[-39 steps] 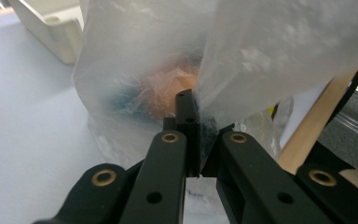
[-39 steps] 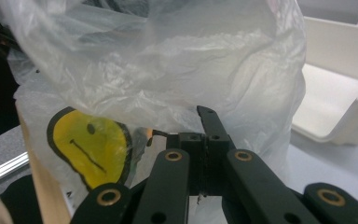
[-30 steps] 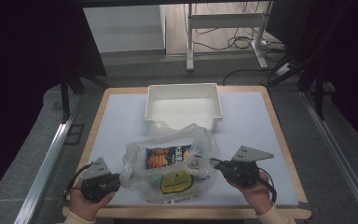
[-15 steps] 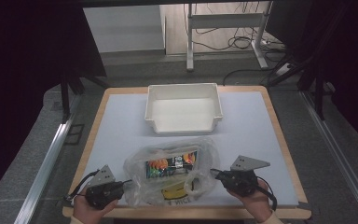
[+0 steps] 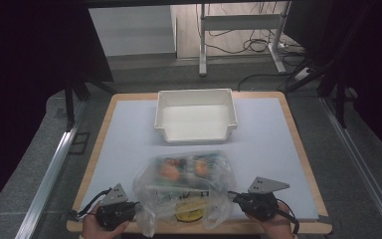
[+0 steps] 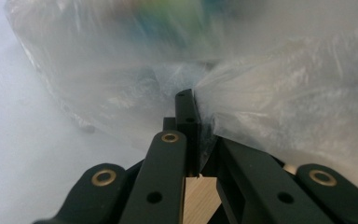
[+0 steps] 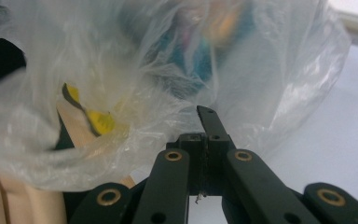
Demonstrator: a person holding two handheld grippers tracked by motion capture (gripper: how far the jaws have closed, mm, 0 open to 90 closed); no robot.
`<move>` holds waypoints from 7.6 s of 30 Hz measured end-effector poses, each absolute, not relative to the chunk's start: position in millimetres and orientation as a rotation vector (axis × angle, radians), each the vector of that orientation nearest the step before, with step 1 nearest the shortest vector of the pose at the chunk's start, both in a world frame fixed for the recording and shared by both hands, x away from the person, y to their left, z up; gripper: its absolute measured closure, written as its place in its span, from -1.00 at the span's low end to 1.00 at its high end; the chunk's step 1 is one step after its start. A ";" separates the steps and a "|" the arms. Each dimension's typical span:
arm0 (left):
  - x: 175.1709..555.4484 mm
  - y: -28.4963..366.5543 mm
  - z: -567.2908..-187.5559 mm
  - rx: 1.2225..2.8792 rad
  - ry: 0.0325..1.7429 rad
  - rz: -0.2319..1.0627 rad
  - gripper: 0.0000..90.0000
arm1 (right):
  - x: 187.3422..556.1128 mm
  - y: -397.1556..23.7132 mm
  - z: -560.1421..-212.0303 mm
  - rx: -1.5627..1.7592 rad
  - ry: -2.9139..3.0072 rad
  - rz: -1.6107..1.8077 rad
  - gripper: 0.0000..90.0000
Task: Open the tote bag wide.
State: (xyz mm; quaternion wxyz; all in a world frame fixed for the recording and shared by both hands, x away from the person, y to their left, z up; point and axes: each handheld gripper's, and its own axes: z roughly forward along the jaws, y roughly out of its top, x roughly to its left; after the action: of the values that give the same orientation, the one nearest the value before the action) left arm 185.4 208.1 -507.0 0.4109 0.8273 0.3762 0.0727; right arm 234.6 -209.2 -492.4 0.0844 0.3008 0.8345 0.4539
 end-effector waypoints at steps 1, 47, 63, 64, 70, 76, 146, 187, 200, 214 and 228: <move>185.6 207.5 -508.3 2.088 0.947 0.185 1.00 | 235.2 -208.3 -493.9 0.897 2.494 1.346 0.96; 201.8 196.3 -535.9 2.167 1.004 0.181 0.98 | 226.7 -254.7 -491.6 0.975 2.430 1.412 -0.01; 202.6 196.0 -536.9 2.186 0.997 0.179 0.98 | 284.9 -209.2 -449.1 0.970 2.464 1.430 -0.26; 202.7 195.9 -536.9 2.186 0.998 0.179 0.98 | 289.1 -206.2 -451.6 0.980 2.483 1.427 -0.26; 202.1 195.7 -537.0 2.182 1.004 0.174 0.98 | 299.4 -190.3 -462.1 1.006 2.571 1.365 0.23; 202.1 196.2 -536.7 2.181 1.001 0.181 0.98 | 304.3 -189.8 -460.9 1.018 2.484 1.338 0.90; 228.6 207.1 -484.7 2.097 0.937 0.186 -0.56 | 347.7 -185.8 -516.3 1.236 2.436 1.127 0.95; 291.2 224.1 -515.2 2.060 1.173 0.249 1.00 | 351.1 -183.2 -513.9 1.207 2.388 1.131 0.94; 302.3 208.7 -535.4 2.141 1.194 0.228 1.00 | 355.7 -180.9 -525.6 1.218 2.412 1.065 0.94; 302.4 214.5 -538.9 2.083 1.211 0.179 1.00 | 354.5 -182.4 -527.8 1.215 2.398 1.079 0.89; 296.0 217.5 -533.7 2.006 1.191 0.250 0.76 | 353.3 -184.8 -525.6 1.212 2.368 1.128 0.61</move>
State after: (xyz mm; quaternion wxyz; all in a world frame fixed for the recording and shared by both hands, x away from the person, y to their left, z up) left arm 296.0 217.5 -533.7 0.3872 0.7884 0.4678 0.0982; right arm 353.3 -184.8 -525.6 0.1257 0.4163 0.8130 0.3873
